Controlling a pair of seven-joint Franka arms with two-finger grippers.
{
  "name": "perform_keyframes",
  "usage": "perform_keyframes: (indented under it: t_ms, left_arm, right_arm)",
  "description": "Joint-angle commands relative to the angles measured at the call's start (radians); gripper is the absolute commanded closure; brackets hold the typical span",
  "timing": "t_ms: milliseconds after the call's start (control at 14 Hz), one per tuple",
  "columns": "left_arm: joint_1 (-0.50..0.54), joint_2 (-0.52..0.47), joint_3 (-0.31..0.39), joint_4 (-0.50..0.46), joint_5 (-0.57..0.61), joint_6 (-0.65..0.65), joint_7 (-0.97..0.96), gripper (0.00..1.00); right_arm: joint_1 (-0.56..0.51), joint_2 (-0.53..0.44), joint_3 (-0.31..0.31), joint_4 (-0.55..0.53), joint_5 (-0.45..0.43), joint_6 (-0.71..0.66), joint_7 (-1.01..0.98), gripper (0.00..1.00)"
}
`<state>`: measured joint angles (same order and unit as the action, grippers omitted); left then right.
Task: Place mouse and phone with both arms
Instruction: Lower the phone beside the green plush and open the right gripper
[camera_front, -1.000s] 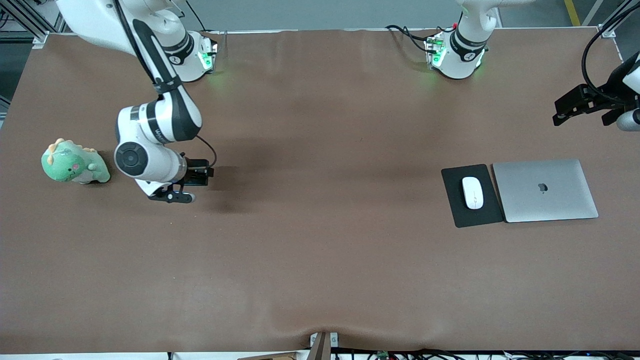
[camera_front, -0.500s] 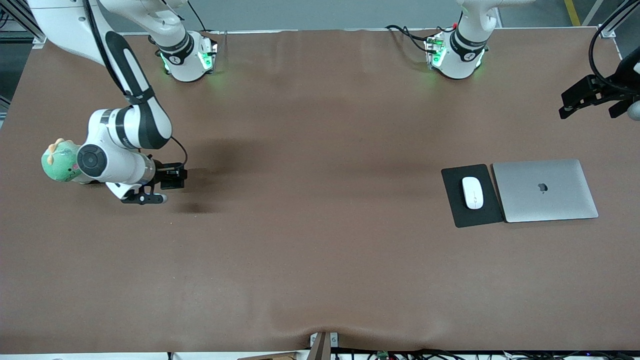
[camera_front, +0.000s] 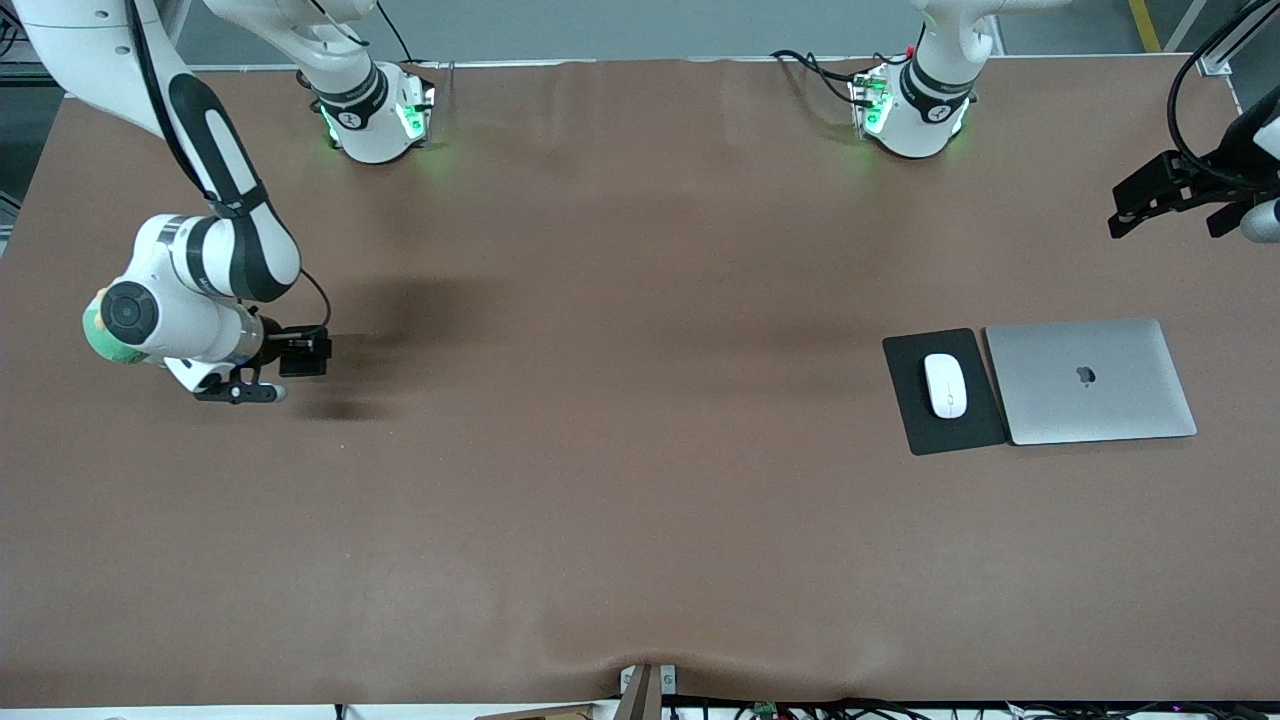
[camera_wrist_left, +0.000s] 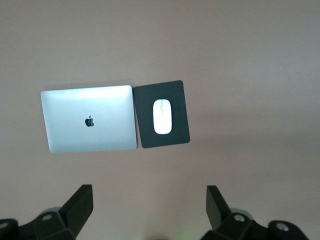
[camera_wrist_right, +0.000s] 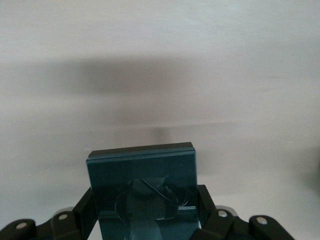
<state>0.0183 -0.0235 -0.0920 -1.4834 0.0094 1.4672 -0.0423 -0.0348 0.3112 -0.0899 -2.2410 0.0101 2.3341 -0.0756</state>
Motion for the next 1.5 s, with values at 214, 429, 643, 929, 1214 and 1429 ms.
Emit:
perform_keyframes:
  t_ms: [214, 429, 643, 929, 1214, 1429]
  left_arm:
    - [-0.006, 0.013, -0.015, -0.015, -0.019, 0.025, -0.022, 0.00]
    - [-0.008, 0.011, -0.018, -0.015, -0.020, 0.022, -0.045, 0.00]
    - [-0.004, 0.008, -0.018, -0.015, -0.020, 0.018, -0.042, 0.00]
    - [0.000, 0.011, -0.017, -0.011, -0.020, 0.025, -0.042, 0.00]
    - [0.002, 0.013, -0.017, -0.011, -0.020, 0.027, -0.042, 0.00]
    - [0.003, 0.017, -0.017, -0.012, -0.020, 0.027, -0.042, 0.00]
  right_arm:
    - [-0.065, 0.006, 0.018, -0.066, -0.035, 0.085, 0.011, 1.00]
    - [-0.065, 0.034, 0.018, -0.074, -0.033, 0.122, 0.011, 1.00]
    - [-0.065, 0.057, 0.019, -0.078, -0.035, 0.148, 0.011, 0.87]
    - [-0.065, 0.055, 0.019, -0.045, -0.035, 0.078, 0.005, 0.00]
    - [-0.065, 0.055, 0.021, 0.098, -0.033, -0.163, -0.006, 0.00]
    - [-0.056, 0.029, 0.022, 0.153, -0.033, -0.277, 0.008, 0.00]
